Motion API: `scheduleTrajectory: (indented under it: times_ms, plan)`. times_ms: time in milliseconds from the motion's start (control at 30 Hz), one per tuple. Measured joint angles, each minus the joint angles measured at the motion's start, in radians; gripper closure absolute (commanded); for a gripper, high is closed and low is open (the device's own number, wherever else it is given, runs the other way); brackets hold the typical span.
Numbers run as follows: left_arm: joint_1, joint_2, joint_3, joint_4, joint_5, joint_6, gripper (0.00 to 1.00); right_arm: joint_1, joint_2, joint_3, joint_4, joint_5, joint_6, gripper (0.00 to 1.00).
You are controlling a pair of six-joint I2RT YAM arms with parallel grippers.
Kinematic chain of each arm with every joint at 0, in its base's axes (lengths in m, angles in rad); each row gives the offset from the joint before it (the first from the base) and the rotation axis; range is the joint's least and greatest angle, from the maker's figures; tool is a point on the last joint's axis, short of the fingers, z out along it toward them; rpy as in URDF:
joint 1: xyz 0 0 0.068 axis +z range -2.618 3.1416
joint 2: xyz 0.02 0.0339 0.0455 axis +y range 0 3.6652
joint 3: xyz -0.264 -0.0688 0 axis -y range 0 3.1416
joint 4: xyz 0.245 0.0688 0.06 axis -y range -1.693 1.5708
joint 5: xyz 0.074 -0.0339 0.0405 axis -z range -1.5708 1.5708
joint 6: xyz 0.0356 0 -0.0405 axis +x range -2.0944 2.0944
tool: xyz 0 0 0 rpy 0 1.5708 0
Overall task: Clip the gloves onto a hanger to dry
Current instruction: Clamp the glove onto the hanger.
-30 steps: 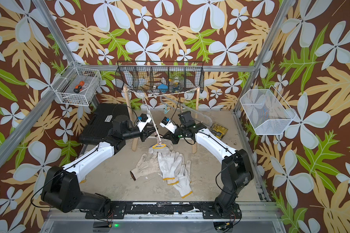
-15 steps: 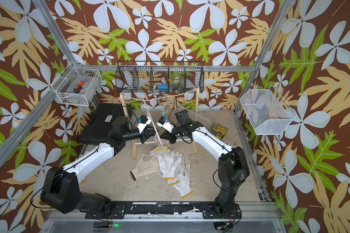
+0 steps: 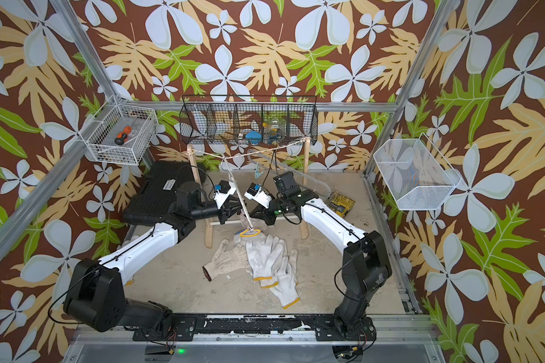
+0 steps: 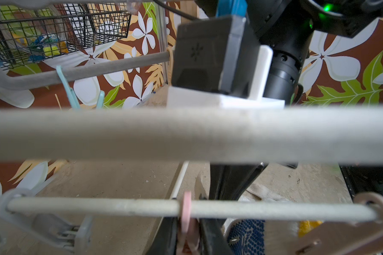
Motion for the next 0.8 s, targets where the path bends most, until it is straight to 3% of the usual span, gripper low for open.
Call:
scheduleTrajectory:
  times_ms: [800]
  plan:
    - [0.01, 0.0, -0.007, -0.002, 0.025, 0.006, 0.83, 0.008, -0.004, 0.012, 0.01, -0.02, -0.013, 1.0]
